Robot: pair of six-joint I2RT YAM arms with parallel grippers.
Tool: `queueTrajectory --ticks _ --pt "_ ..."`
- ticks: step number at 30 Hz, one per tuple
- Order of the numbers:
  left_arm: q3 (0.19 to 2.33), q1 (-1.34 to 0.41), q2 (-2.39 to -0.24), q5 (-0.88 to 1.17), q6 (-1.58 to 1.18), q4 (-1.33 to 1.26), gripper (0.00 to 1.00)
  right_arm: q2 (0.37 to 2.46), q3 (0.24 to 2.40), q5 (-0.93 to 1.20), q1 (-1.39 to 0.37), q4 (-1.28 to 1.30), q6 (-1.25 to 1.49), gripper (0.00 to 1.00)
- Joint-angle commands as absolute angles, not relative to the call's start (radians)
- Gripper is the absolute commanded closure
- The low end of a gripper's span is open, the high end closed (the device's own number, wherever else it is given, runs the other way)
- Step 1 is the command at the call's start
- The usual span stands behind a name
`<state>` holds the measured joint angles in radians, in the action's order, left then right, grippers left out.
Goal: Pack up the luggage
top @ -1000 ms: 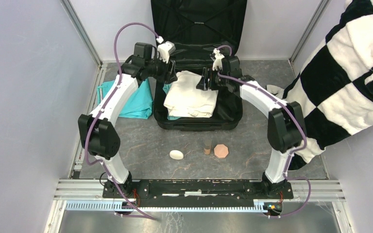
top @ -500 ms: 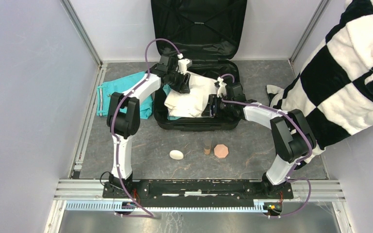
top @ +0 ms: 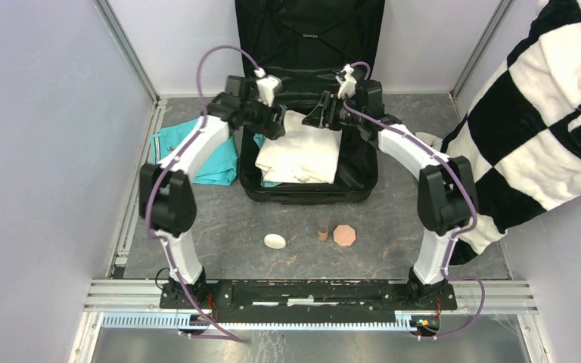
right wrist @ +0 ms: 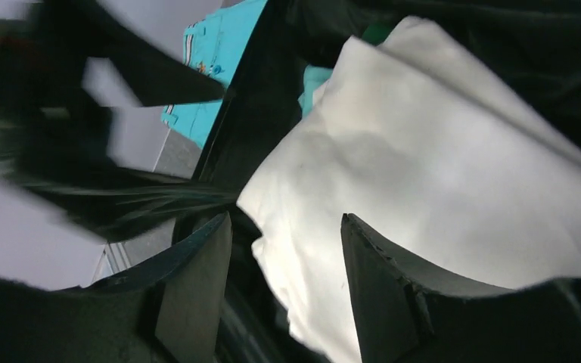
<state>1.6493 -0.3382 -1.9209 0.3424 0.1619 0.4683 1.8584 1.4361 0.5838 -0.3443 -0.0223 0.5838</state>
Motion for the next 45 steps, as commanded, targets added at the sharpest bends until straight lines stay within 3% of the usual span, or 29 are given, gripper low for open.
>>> queueTrajectory --ticks 1,9,18,28,39,43,45 --pt "1.670 -0.233 -1.701 0.323 0.152 0.517 0.01 2.030 1.539 0.556 -0.360 0.034 0.614 0.38" --pt "1.422 -0.006 -1.648 0.278 0.114 0.470 0.00 2.063 1.505 0.465 -0.397 0.055 0.531 0.33" --pt "1.394 -0.017 -1.770 0.120 0.011 0.380 0.00 1.929 1.517 0.415 -0.439 0.058 0.498 0.27" --pt "1.409 -0.114 -1.952 -0.093 0.052 0.306 0.01 1.723 1.338 0.337 -0.479 0.029 0.473 0.27" --pt "1.440 -0.124 -2.067 -0.157 0.069 0.295 0.30 1.600 1.265 0.307 -0.483 0.056 0.442 0.27" --pt "1.402 -0.122 -2.082 -0.159 0.089 0.301 0.48 1.600 1.268 0.309 -0.482 0.060 0.443 0.27" --pt "1.389 -0.117 -2.081 -0.139 0.097 0.317 0.63 1.602 1.267 0.309 -0.482 0.063 0.442 0.27"
